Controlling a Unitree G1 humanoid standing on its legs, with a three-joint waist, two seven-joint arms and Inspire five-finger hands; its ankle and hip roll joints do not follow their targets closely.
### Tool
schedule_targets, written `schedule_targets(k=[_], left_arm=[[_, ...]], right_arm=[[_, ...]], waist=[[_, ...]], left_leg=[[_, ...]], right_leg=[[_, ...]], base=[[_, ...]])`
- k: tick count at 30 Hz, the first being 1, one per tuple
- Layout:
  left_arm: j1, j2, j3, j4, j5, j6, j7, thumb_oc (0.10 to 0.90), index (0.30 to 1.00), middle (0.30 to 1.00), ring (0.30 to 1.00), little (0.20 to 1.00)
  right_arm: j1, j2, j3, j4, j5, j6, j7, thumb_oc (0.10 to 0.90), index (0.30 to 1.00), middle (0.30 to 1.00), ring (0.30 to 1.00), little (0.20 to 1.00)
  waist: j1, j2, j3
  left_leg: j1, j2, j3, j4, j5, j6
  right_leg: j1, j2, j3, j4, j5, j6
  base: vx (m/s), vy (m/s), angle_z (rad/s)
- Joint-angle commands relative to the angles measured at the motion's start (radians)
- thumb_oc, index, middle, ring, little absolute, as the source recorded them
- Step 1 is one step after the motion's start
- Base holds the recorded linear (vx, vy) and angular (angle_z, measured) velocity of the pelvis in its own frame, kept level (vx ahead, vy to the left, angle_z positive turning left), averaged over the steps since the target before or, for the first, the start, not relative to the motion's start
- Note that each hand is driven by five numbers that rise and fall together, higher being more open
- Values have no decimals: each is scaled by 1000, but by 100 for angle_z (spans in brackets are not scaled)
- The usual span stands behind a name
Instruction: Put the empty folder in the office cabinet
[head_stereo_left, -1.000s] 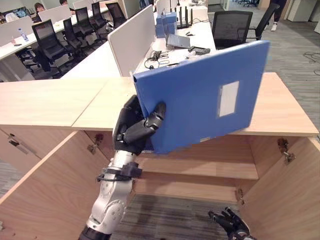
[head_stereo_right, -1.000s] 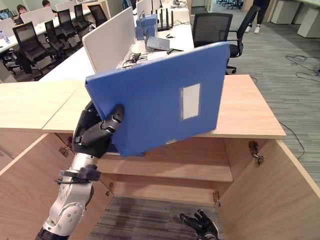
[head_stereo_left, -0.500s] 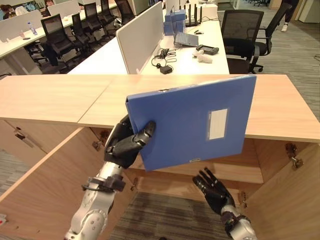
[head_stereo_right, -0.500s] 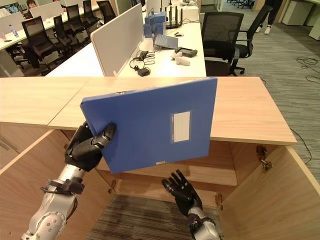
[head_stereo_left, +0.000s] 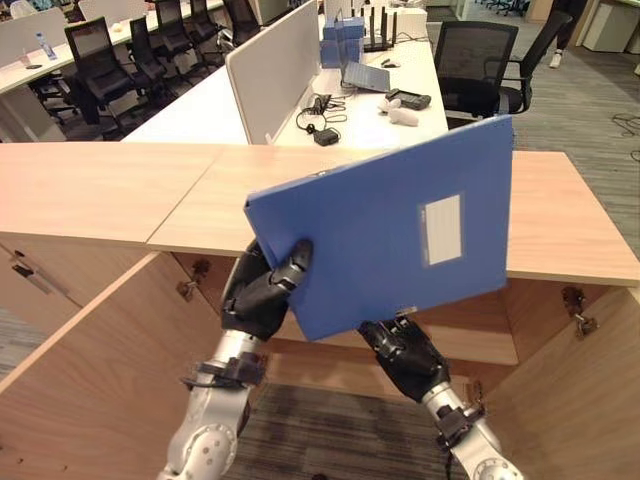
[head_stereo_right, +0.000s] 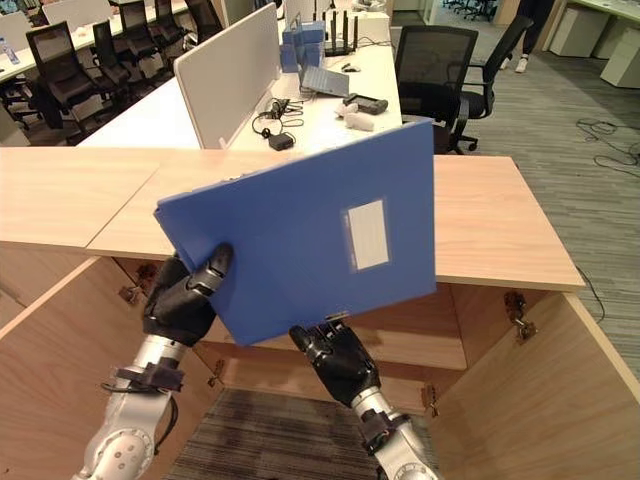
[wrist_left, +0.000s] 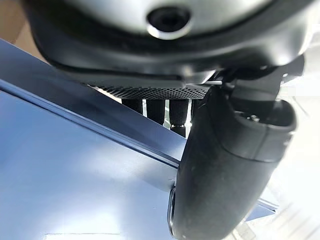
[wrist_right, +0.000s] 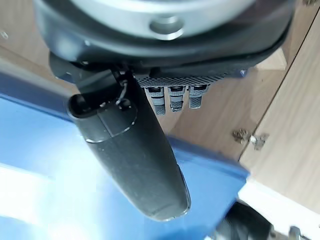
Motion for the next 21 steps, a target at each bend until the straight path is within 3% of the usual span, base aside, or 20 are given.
schedule_targets(k=[1,11,21], left_arm=[[-103,-15,46,-36,-30,-93,-36,400,300,300,300,300],[-68,-28,27,2,-35,-67,-43,400,300,300,300,300],[-60,-32,20,27,-27,-53,-47,400,300,300,300,300]], right_arm=[[-132,61,8,-147,62,-86,60,800,900,900,900,900],[-207,91,-17,-169,50,-142,18,800,900,900,900,900],[-323,136,-140,-153,32,-252,-60,800,900,900,900,900]], waist=[[-4,-33,-29],[7,-31,-32],[24,-28,-38]], left_leg=[[65,8,45,-5,-69,-25],[63,9,41,-5,-68,-22],[68,7,30,-5,-71,-18]], right_leg=[[33,-40,33,17,-22,60],[33,-41,31,15,-22,58],[44,-39,22,14,-25,54]], base=[[0,0,0],[0,0,0],[0,0,0]])
